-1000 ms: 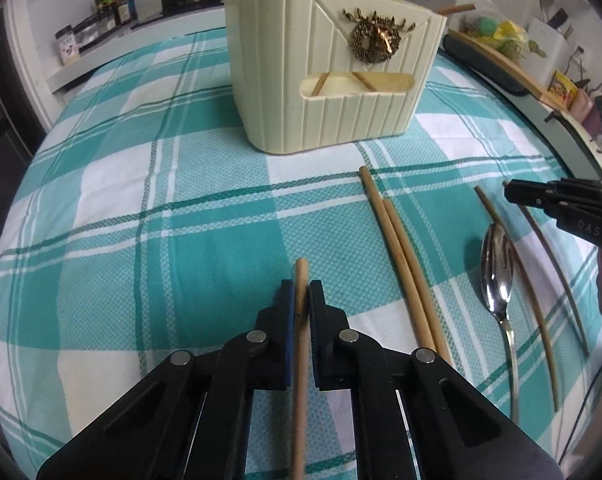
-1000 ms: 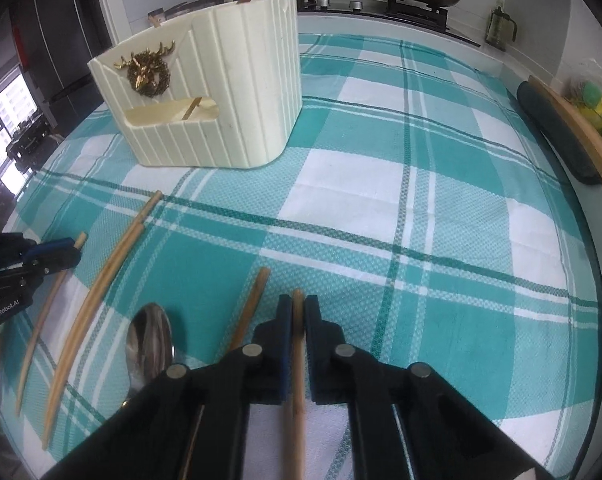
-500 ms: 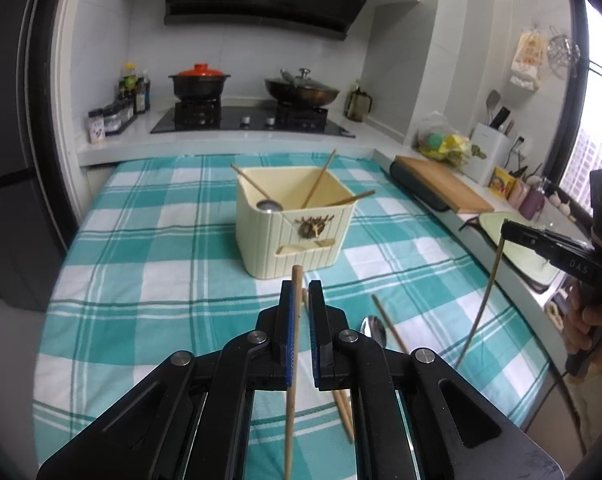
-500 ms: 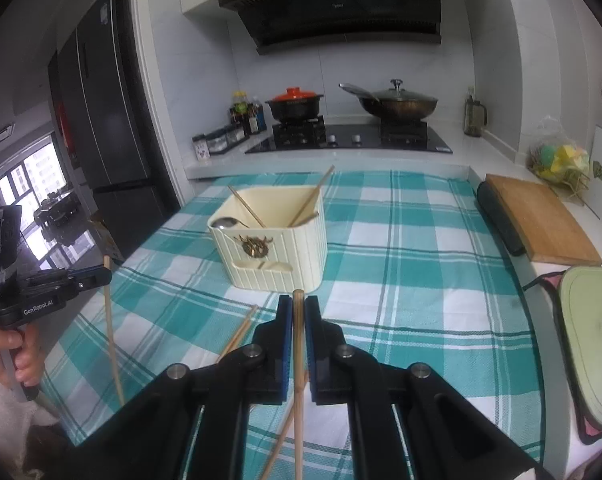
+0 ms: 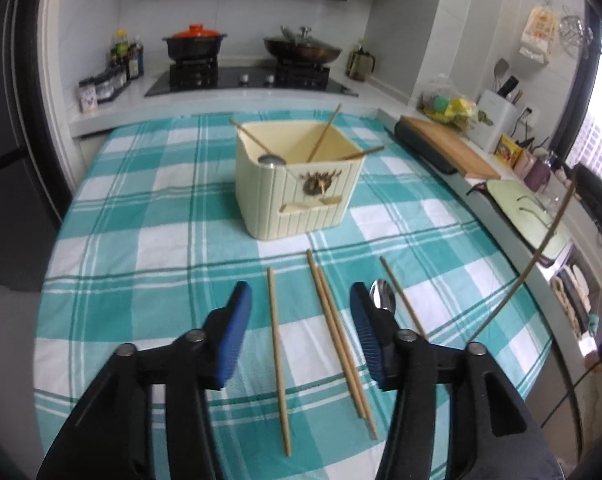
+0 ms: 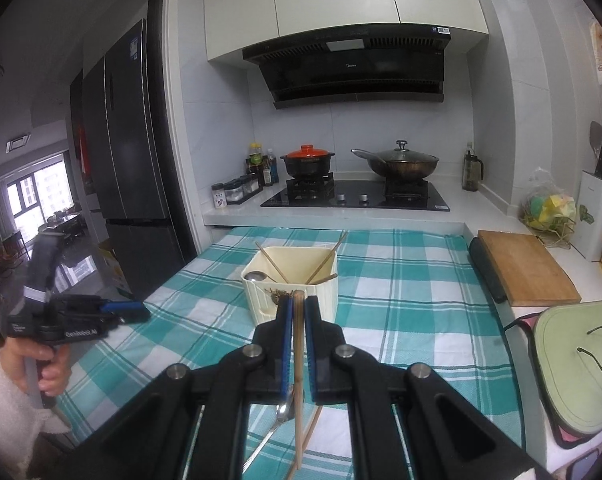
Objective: Organize utensils
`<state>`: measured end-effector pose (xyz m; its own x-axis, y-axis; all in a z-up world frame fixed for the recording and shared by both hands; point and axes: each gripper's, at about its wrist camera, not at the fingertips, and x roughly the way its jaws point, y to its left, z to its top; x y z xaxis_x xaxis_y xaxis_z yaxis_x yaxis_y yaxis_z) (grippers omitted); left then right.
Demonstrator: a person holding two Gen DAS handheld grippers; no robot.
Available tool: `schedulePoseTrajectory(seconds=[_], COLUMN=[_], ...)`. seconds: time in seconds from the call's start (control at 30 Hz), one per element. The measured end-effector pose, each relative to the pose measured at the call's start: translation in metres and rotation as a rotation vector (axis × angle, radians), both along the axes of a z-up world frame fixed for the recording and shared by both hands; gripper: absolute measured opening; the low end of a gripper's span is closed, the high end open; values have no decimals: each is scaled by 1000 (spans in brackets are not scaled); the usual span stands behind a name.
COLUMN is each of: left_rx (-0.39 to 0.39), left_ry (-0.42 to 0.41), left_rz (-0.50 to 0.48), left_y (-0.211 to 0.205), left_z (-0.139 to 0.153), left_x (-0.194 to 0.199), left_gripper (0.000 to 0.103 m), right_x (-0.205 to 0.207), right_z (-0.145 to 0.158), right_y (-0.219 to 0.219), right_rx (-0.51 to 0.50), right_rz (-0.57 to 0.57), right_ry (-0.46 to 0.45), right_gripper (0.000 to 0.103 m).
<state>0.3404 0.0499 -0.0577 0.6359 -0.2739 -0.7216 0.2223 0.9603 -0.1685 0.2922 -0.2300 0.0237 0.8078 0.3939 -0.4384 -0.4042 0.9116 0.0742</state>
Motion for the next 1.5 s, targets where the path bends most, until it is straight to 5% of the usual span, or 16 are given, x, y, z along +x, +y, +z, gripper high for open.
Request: schedulePoseTrajectory(seconds=[0.33,0.47,0.53,0.97,1.5], left_rx=[206,231,227,-73,-177], left_ry=[284,323,307,-161,-400], left_rz=[-32,-42,-58,46,74], left_y=[-40,-47,-49,7,25], left_z=[-114,-130,-127,45,151], left_x=[111,130,129,22,0], left_gripper=[52,10,5,5,4], right_x=[-3,-6,-7,-15,21], right_z=[-7,-10,-10,2,34], right_y=[-8,-12,-14,-1,18], right_rx=[47,52,51,58,58], right_rz=[2,-3,-5,18,-33], right_ry=[22,35,37,-18,-115], right_gripper=[6,6,6,6,6])
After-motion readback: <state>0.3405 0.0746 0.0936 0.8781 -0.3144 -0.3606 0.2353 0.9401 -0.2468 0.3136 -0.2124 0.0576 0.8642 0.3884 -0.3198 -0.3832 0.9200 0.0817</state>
